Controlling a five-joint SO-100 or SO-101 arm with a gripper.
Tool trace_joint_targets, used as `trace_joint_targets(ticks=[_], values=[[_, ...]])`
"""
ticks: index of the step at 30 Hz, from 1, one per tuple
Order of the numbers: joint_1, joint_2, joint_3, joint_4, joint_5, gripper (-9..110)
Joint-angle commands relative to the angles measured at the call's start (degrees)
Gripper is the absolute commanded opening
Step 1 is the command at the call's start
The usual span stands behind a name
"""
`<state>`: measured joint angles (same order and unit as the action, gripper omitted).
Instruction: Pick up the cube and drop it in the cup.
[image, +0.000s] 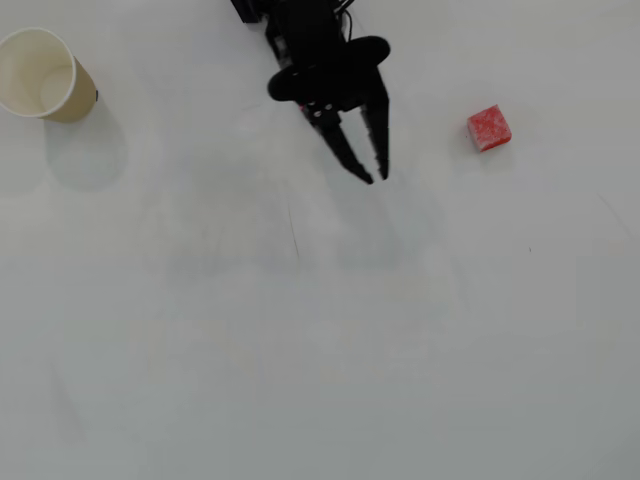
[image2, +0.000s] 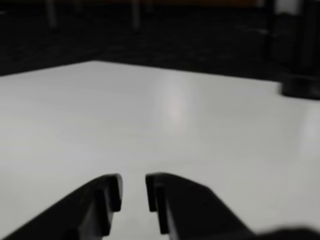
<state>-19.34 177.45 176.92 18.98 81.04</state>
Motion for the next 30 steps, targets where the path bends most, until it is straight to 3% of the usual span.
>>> trace_joint_targets(ticks=[1, 17, 30], values=[[-5.54, 2.46, 2.02, 0.00, -0.53, 3], [-24.26, 2.37, 2.02, 3.16, -0.09, 3], [-30.94, 2.37, 2.02, 4.66, 0.00, 3]])
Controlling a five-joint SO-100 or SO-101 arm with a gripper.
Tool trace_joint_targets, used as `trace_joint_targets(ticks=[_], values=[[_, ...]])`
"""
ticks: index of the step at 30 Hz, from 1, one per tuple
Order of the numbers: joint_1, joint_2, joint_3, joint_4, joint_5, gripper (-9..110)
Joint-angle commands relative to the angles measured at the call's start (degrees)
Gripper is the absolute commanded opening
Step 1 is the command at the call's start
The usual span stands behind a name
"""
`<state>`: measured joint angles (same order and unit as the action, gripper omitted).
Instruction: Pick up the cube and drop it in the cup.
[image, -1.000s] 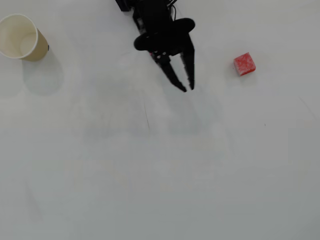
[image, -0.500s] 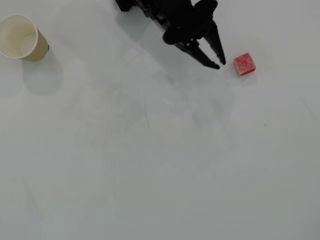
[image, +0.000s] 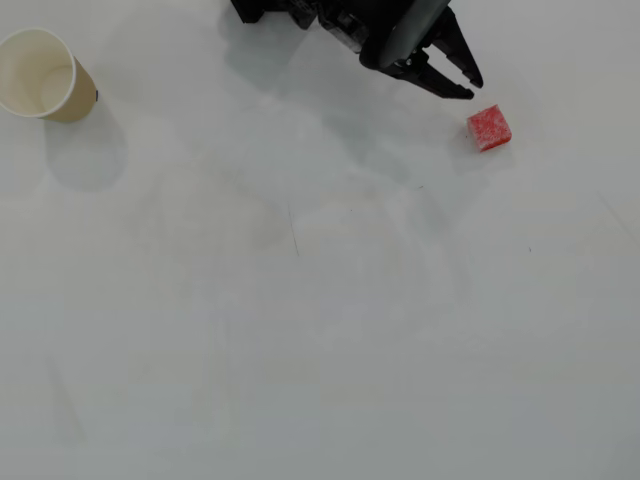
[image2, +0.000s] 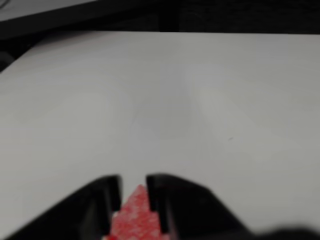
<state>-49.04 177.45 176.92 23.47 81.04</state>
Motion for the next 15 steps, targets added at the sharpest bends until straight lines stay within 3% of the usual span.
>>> trace_joint_targets(ticks=[1, 15], values=[[-1.49, 2.37, 2.02, 0.70, 0.00, 3], [-0.88, 2.37, 2.02, 10.72, 0.09, 3]])
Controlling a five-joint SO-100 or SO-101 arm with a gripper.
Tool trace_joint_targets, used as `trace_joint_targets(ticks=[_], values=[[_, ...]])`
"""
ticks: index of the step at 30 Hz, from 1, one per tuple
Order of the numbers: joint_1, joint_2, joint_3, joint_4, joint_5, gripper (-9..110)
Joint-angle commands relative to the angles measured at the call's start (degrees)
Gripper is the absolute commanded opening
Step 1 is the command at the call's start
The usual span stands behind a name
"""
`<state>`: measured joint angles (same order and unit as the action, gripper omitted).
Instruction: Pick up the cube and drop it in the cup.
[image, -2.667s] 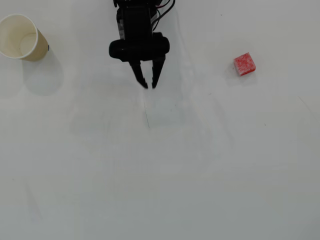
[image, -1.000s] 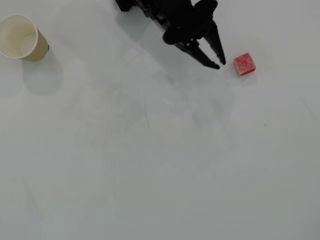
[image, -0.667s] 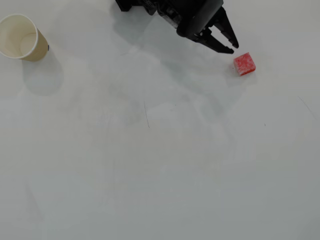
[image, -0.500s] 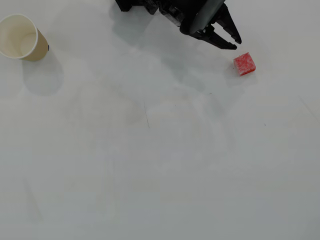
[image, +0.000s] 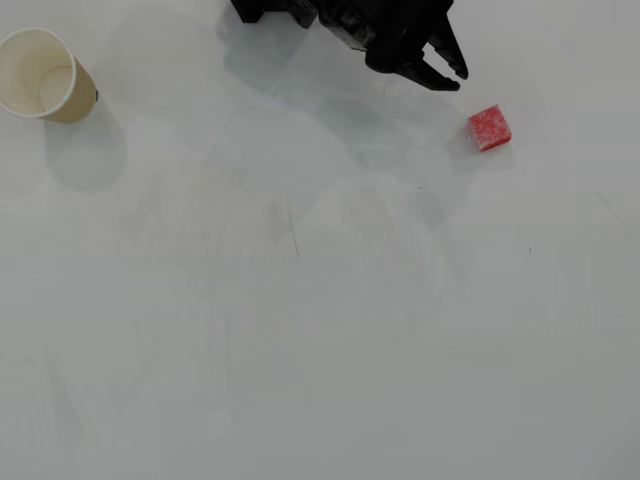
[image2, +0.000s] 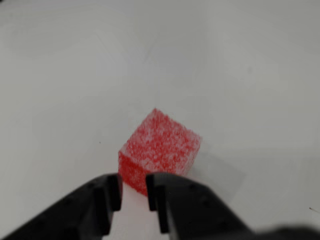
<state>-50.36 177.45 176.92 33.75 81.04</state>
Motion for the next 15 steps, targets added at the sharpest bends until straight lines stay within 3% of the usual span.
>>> trace_joint_targets(ticks=[1, 5, 15], values=[[0.44, 2.37, 2.02, 1.14, 0.09, 3], [0.35, 2.37, 2.02, 2.46, 0.09, 7], [0.53, 1.93, 2.02, 2.02, 0.09, 36]])
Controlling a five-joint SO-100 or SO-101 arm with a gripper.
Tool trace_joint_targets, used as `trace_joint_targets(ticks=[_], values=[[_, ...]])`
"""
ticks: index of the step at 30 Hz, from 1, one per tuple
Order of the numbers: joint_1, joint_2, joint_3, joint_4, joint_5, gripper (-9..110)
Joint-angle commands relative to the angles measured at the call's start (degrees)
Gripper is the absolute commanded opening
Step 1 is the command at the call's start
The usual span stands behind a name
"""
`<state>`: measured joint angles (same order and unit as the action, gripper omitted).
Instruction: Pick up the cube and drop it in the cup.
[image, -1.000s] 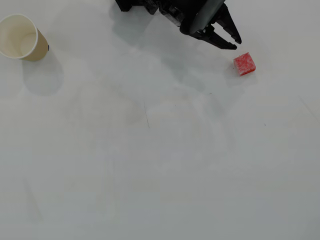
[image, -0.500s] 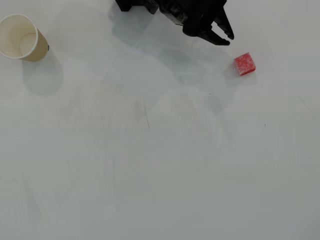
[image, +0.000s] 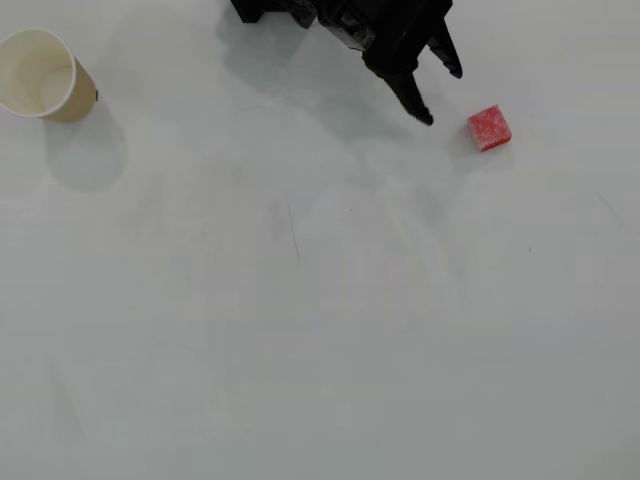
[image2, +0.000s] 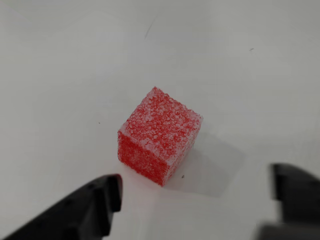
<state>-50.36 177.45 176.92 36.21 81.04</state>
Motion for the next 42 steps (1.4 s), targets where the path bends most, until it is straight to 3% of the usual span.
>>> trace_joint_targets(ticks=[1, 25, 42], values=[[0.44, 1.67, 2.02, -0.62, 0.09, 37], [0.70, -26.63, -8.17, -25.66, 0.18, 37], [-2.90, -47.11, -20.74, -34.80, 0.18, 37]])
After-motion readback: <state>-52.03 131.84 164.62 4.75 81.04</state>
